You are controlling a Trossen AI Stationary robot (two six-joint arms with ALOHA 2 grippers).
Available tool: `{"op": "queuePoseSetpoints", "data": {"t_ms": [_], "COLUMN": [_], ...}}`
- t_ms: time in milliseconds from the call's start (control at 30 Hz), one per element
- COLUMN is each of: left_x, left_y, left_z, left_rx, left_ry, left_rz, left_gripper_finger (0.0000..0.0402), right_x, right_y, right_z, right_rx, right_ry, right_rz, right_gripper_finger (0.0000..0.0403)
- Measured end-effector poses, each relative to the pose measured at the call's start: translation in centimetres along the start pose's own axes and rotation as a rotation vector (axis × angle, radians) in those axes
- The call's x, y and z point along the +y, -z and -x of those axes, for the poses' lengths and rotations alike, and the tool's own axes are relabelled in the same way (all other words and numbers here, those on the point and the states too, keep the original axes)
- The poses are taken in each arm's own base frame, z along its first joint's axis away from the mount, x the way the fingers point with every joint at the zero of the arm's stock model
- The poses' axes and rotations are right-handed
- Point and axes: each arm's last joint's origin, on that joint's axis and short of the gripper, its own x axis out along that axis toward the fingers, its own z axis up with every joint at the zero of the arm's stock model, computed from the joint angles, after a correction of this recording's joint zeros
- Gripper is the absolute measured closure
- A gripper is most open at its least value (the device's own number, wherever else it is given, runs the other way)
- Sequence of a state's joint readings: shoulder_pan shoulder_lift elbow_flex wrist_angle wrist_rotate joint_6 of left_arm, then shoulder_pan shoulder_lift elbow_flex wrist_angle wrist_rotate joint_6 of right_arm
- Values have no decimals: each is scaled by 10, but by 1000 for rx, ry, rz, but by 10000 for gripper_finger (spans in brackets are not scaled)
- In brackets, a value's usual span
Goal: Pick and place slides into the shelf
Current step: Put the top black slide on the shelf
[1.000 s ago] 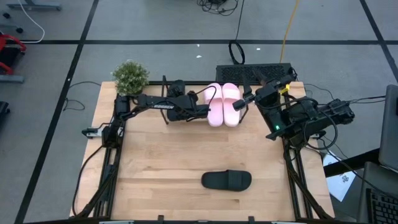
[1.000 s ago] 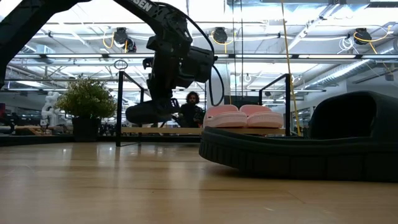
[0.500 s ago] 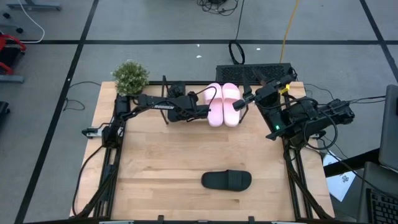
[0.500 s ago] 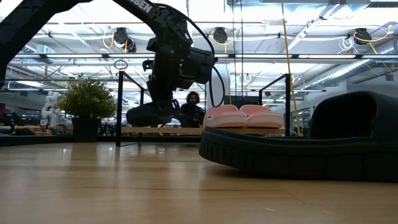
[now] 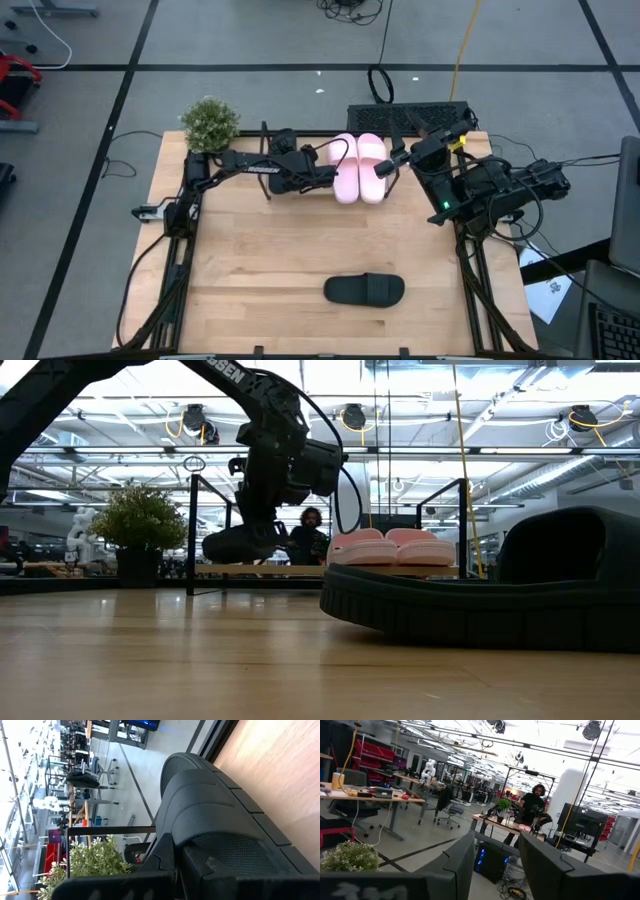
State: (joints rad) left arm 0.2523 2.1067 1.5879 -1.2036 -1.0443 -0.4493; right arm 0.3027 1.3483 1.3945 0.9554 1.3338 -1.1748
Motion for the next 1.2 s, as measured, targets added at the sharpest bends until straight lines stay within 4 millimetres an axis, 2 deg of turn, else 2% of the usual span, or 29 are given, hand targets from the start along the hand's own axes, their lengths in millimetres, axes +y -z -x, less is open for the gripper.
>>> {"op": "queuePoseSetpoints", "data": {"t_ms": [533, 933, 1200], "left_x": [-1, -12, -14], "left_y": [0, 9, 7], "left_z": [0, -8, -8], "left_rx": [9, 26, 19], "left_ry": [25, 44, 69], "left_rz": [3, -7, 48], "left_gripper_finger": [401, 401, 394], "right_x": [0, 0, 0], "right_y": [0, 0, 0], "right_z": [0, 0, 0], "right_rx": [0, 0, 0], "right_ry": [0, 0, 0], "right_rz": [-2, -3, -3], "right_gripper_finger": [257, 257, 257]}}
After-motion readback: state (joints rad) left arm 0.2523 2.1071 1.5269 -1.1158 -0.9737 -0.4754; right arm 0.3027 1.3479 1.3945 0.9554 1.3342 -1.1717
